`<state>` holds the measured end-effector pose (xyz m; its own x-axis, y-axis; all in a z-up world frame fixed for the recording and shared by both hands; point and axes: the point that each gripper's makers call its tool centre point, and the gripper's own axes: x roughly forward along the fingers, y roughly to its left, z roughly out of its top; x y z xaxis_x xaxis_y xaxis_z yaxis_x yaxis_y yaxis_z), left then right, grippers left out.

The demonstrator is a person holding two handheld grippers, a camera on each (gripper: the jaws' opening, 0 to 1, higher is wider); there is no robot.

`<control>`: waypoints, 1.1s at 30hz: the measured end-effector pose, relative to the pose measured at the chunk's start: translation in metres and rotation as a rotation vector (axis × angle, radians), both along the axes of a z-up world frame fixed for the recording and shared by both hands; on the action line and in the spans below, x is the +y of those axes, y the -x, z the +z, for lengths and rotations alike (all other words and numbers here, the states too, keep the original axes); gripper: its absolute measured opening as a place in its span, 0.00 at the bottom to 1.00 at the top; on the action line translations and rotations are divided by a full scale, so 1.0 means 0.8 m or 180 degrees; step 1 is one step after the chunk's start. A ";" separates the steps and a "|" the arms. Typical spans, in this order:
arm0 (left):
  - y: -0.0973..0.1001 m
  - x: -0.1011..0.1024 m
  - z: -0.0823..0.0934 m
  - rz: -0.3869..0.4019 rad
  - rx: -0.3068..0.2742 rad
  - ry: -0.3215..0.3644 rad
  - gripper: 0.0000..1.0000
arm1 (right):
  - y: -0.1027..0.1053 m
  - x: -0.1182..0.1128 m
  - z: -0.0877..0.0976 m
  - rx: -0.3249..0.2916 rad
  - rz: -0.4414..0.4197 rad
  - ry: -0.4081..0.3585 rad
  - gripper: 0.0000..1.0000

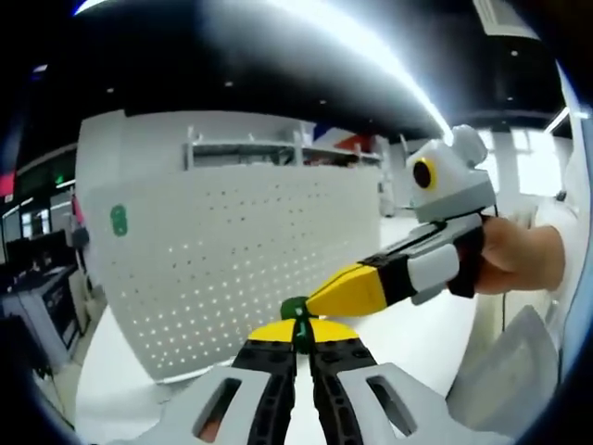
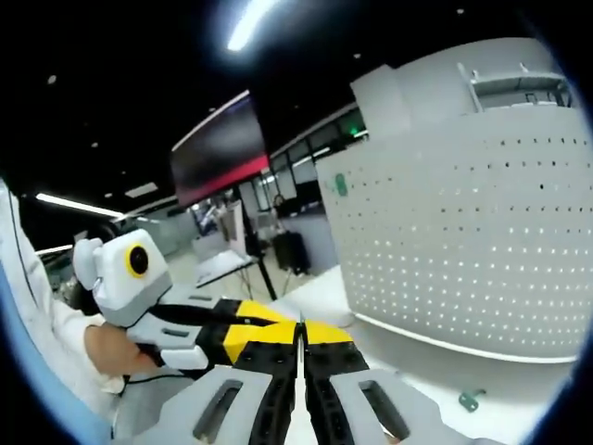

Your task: Insert the hook assembly into the mounting plate slot until the hook locks in place.

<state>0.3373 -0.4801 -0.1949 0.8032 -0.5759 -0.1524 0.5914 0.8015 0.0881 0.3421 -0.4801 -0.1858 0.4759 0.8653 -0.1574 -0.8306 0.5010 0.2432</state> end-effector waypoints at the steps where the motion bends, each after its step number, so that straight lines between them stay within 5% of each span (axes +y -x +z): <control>1: -0.001 -0.002 0.002 0.0004 -0.0024 -0.0010 0.04 | -0.001 -0.002 0.002 -0.0017 0.0006 -0.0017 0.00; 16: 0.003 -0.009 0.017 0.0095 -0.0262 -0.0023 0.03 | 0.005 -0.010 0.022 -0.0354 0.0142 -0.0022 0.00; 33: -0.011 0.013 0.044 0.0302 -0.0396 -0.0062 0.03 | -0.014 -0.038 0.045 -0.0505 -0.0043 -0.0108 0.18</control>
<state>0.3461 -0.4697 -0.1599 0.8672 -0.4945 -0.0589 0.4967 0.8507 0.1721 0.3529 -0.5104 -0.1494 0.5042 0.8621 -0.0501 -0.8531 0.5062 0.1265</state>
